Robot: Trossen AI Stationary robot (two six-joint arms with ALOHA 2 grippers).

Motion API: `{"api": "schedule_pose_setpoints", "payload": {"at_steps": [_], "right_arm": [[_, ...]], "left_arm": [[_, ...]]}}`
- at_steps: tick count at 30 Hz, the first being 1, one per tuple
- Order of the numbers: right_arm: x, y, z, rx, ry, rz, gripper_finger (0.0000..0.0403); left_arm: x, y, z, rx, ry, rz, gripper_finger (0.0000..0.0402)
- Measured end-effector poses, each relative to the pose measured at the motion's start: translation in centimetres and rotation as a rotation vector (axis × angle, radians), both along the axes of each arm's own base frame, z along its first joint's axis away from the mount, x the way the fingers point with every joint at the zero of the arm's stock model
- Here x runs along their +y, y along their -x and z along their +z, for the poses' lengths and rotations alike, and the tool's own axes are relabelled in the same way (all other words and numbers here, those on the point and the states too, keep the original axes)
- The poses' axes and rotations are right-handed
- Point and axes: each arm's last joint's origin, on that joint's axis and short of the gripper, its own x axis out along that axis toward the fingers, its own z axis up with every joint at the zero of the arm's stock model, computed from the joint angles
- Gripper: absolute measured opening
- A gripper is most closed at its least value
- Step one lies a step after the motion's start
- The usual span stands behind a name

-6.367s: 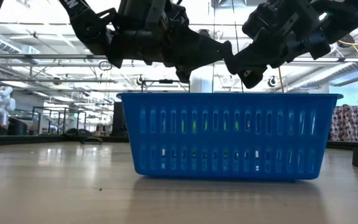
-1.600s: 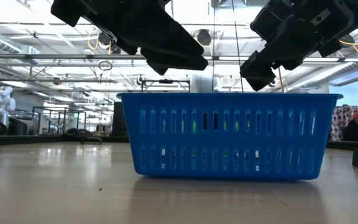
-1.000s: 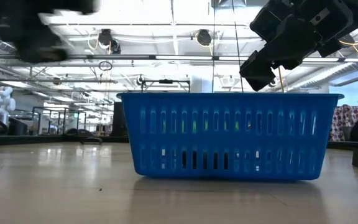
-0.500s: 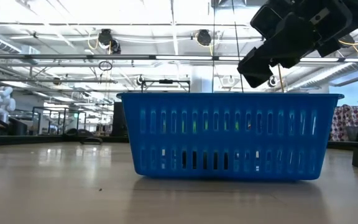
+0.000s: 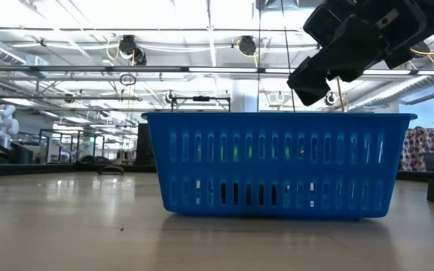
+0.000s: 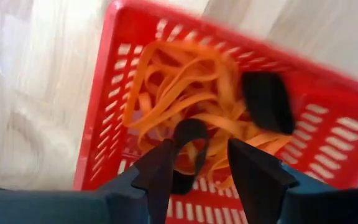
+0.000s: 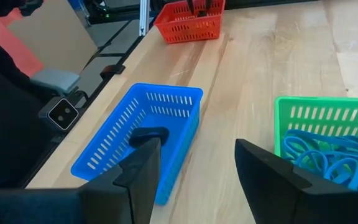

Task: Sort rubber bands into baskets
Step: Put the black rubberband into the blue bin

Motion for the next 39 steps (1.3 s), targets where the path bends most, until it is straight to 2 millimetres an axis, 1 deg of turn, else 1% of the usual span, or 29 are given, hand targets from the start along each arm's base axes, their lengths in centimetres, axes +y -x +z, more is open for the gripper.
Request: {"api": "schedule_pose_setpoints", "payload": {"at_steps": [4,6,13,15,17,21,22,24,27,32,35,39], "right_arm": [[0.0,0.0,0.0,-0.004,0.009,0.005,0.0199],[0.0,0.0,0.0,-0.007,0.016,0.008,0.0199],[0.0,0.0,0.0,-0.011,0.024,0.011,0.0199],[0.0,0.0,0.0,-0.011,0.024,0.011,0.0199],[0.0,0.0,0.0,-0.011,0.024,0.011,0.0199],[0.0,0.0,0.0,-0.011,0.024,0.011,0.0199],[0.0,0.0,0.0,-0.011,0.024,0.011,0.0199],[0.0,0.0,0.0,-0.011,0.024,0.011,0.0199],[0.0,0.0,0.0,-0.011,0.024,0.011,0.0199],[0.0,0.0,0.0,-0.003,0.007,0.003,0.0199],[0.0,0.0,0.0,-0.002,0.004,0.002,0.0199],[0.0,0.0,0.0,-0.001,0.003,0.001,0.0199]], "left_arm": [[0.5,0.7,-1.6,0.064,0.015,-0.002,0.0160],[0.7,0.8,-2.0,0.065,0.019,-0.002,0.0160],[0.6,0.7,-2.2,0.050,0.030,-0.014,0.0156],[0.5,0.6,-2.2,0.035,0.039,-0.051,0.0139],[0.4,0.5,-2.2,0.019,0.050,-0.081,0.0110],[0.5,0.5,-2.2,0.017,0.045,-0.106,0.0026],[0.5,0.5,-2.1,0.018,0.044,-0.108,0.0015],[0.6,0.6,-2.1,0.019,0.042,-0.109,0.0011],[0.6,0.7,-1.3,0.031,0.062,-0.125,0.0008],[0.9,1.0,1.8,0.054,0.064,-0.134,0.0004],[1.1,1.0,3.2,0.011,0.057,-0.129,0.0003],[1.3,0.8,4.2,-0.035,0.080,-0.116,0.0002]]}}
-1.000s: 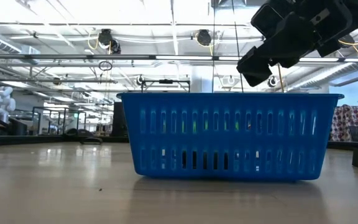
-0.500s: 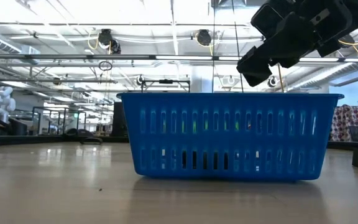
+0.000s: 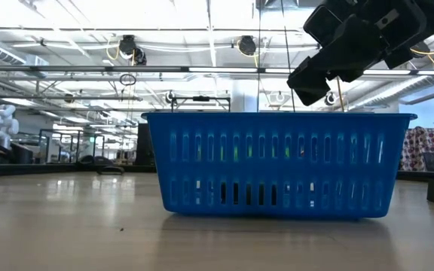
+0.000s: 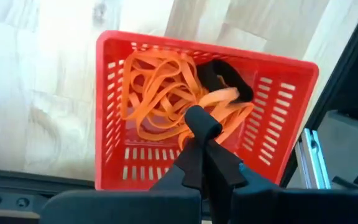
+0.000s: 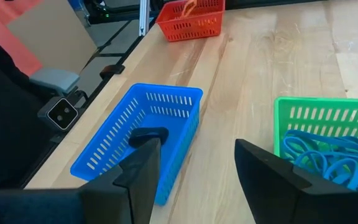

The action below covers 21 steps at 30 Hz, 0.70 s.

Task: Sort rubber bands into baskets
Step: Put the black rubberband into the blue bin

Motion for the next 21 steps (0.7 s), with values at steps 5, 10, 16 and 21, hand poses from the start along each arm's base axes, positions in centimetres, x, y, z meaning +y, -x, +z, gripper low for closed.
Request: {"api": "schedule_pose_setpoints", "payload": {"at_steps": [5,10,16,21], "right_arm": [[0.0,0.0,0.0,0.000,-0.001,0.000,0.0199],[0.0,0.0,0.0,-0.001,0.001,0.001,0.0199],[0.0,0.0,0.0,-0.005,0.011,0.006,0.0199],[0.0,0.0,0.0,-0.009,0.019,0.010,0.0199]], "left_arm": [[0.1,-0.1,0.0,-0.006,0.001,0.007,0.0001],[-0.1,-0.4,0.0,-0.046,0.012,0.010,0.0002],[-0.9,-1.2,-0.1,-0.176,0.070,0.033,0.0021],[-0.6,-1.3,-0.2,-0.214,0.023,0.053,0.0034]]}}
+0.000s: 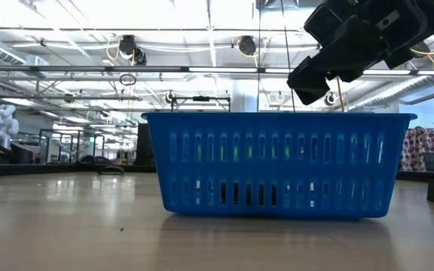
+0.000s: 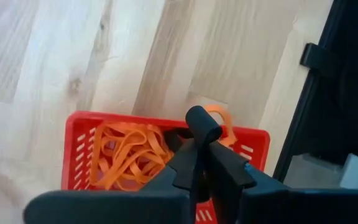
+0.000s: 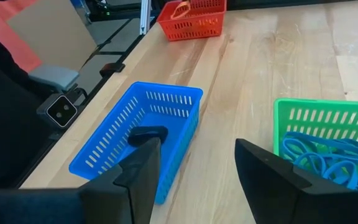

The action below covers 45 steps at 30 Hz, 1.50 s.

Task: Sort rubber bands into baskets
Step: Put the black rubberband into the blue bin

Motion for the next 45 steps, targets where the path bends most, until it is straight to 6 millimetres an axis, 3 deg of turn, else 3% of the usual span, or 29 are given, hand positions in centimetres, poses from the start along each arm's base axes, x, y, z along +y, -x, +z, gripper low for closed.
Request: {"api": "schedule_pose_setpoints", "payload": {"at_steps": [15,18,23,32,38,45], "right_arm": [[0.0,0.0,0.0,0.001,-0.004,-0.002,0.0199],[0.0,0.0,0.0,0.000,0.000,0.000,0.0199],[0.0,0.0,0.0,0.002,-0.005,-0.002,0.0199],[0.0,0.0,0.0,0.008,-0.017,-0.008,0.0199],[0.0,0.0,0.0,0.007,-0.015,-0.008,0.0199],[0.0,0.0,0.0,0.017,-0.035,-0.016,0.0199]], "left_arm": [[-0.1,-0.1,-0.9,0.050,-0.059,-0.004,0.0072],[-0.4,-0.6,-0.8,-0.009,-0.045,-0.090,0.0061],[-0.2,-1.1,-0.6,-0.060,-0.068,-0.158,0.0009],[-0.1,-1.7,-0.5,-0.152,-0.131,-0.205,0.0003],[0.6,-4.6,0.5,-0.460,-0.291,-0.222,0.0002],[0.8,-11.7,-0.1,-0.826,-0.364,-0.381,0.0001]]}}
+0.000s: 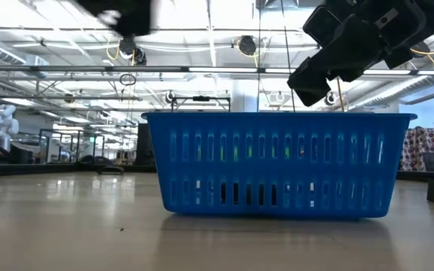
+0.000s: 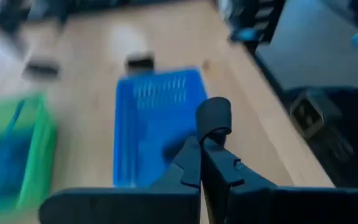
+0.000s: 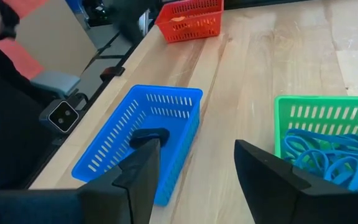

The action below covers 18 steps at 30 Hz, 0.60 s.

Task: Sort rubber bands into baskets
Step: Put the black rubberband into the blue bin

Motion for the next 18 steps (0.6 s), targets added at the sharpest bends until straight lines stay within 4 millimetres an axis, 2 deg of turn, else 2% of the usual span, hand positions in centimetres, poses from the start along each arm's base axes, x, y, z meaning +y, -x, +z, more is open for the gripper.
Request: {"api": "schedule_pose_setpoints", "payload": {"at_steps": [4,9,13,18], "right_arm": [[0.0,0.0,0.0,0.010,-0.020,-0.010,0.0199],[0.0,0.0,-0.1,0.035,-0.049,-0.024,0.0199],[0.0,0.1,-0.2,0.053,-0.050,-0.025,0.0199],[0.0,0.2,-0.4,0.068,-0.046,-0.023,0.0199]], "left_arm": [[0.8,-4.1,-1.9,-0.103,-0.005,-0.058,0.0001],[2.6,-7.5,-3.8,-0.060,0.003,-0.002,0.0006],[3.2,-8.9,-3.2,-0.003,0.062,-0.044,0.0031],[3.0,-9.4,-1.8,0.097,0.084,-0.112,0.0076]]}}
